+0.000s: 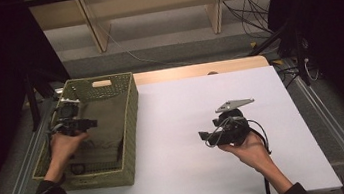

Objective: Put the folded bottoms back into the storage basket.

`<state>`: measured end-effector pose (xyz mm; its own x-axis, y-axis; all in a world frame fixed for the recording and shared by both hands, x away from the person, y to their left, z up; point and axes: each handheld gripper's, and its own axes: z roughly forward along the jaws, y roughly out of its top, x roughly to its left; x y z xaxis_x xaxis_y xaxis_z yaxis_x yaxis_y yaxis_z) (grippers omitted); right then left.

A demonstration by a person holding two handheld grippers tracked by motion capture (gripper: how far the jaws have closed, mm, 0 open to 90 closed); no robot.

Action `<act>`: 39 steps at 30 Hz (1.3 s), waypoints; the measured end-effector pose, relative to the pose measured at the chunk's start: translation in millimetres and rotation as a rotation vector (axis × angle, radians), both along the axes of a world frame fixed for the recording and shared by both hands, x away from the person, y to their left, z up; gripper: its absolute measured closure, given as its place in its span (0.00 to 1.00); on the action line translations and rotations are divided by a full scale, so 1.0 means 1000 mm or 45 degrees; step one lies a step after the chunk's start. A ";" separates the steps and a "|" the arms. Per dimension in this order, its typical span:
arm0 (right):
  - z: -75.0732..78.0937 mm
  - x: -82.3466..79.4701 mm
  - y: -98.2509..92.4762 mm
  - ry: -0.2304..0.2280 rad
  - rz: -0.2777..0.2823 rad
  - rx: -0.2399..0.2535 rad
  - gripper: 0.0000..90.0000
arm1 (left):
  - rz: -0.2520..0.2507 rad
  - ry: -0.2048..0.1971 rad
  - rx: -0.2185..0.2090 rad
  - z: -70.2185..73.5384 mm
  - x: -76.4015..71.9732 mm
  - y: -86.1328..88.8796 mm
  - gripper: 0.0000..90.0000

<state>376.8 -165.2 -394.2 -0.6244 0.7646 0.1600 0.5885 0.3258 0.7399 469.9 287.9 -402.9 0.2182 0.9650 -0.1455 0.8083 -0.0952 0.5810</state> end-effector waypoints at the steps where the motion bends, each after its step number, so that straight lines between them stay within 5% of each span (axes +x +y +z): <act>1: 0.000 0.000 0.000 0.002 0.001 -0.003 0.35 | -0.037 0.014 -0.026 -0.003 0.000 -0.006 0.76; 5: -0.001 -0.001 -0.001 0.005 0.004 -0.004 0.35 | -0.171 0.086 -0.109 -0.018 0.005 -0.035 0.86; 10: -0.003 0.000 -0.003 0.015 -0.006 -0.003 0.35 | -0.173 0.147 -0.104 -0.035 0.020 -0.058 0.99; 20: -0.004 0.000 -0.004 0.013 -0.004 -0.010 0.35 | -0.124 0.196 -0.057 -0.054 0.039 -0.075 0.99; 28: -0.004 0.000 -0.006 0.007 -0.013 -0.009 0.35 | -0.111 0.090 -0.108 -0.031 0.025 -0.067 0.90; 39: -0.008 -0.001 -0.012 -0.002 -0.029 0.003 0.35 | -0.019 -0.052 -0.136 0.007 0.009 -0.056 0.56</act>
